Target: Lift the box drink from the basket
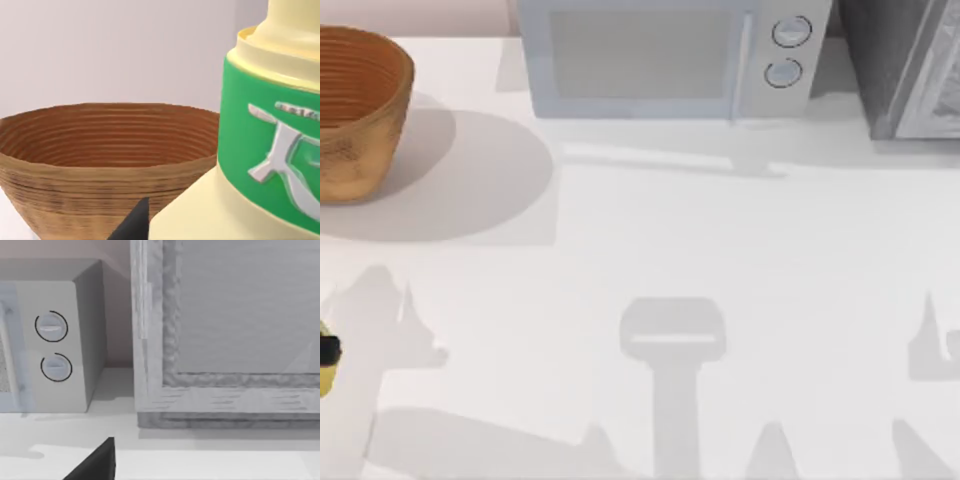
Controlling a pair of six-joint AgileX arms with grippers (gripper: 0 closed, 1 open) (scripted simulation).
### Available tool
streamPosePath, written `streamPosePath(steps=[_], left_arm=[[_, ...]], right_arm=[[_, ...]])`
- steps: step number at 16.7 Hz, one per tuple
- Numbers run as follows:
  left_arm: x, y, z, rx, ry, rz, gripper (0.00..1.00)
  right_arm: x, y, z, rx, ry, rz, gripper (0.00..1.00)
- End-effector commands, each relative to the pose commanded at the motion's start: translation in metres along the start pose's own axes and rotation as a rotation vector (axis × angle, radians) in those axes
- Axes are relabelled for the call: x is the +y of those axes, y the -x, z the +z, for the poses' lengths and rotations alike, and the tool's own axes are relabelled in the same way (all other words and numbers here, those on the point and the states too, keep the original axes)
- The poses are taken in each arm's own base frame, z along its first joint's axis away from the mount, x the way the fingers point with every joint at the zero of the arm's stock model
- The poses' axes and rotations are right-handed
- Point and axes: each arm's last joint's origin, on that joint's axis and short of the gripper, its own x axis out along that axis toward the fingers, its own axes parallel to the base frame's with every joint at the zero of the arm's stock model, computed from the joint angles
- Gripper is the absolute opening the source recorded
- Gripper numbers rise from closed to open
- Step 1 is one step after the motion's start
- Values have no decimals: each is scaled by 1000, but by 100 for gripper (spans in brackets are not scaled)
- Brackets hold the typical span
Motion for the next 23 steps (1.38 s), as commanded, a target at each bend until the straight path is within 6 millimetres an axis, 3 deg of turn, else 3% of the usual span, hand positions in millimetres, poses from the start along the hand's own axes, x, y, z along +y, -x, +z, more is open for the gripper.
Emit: streamPosePath(steps=[3, 10, 17, 23], left_arm=[[-1, 1, -19, 29, -1, 2, 0], [-1, -1, -18, 39, -1, 17, 0], [-14, -22, 17, -36, 4, 153, 0], [-48, -61, 41, -77, 36, 327, 0]], right_arm=[[0, 0, 0, 0, 0, 0, 100], [0, 0, 0, 0, 0, 0, 100], [0, 0, 0, 0, 0, 0, 100], [0, 0, 0, 0, 0, 0, 100]])
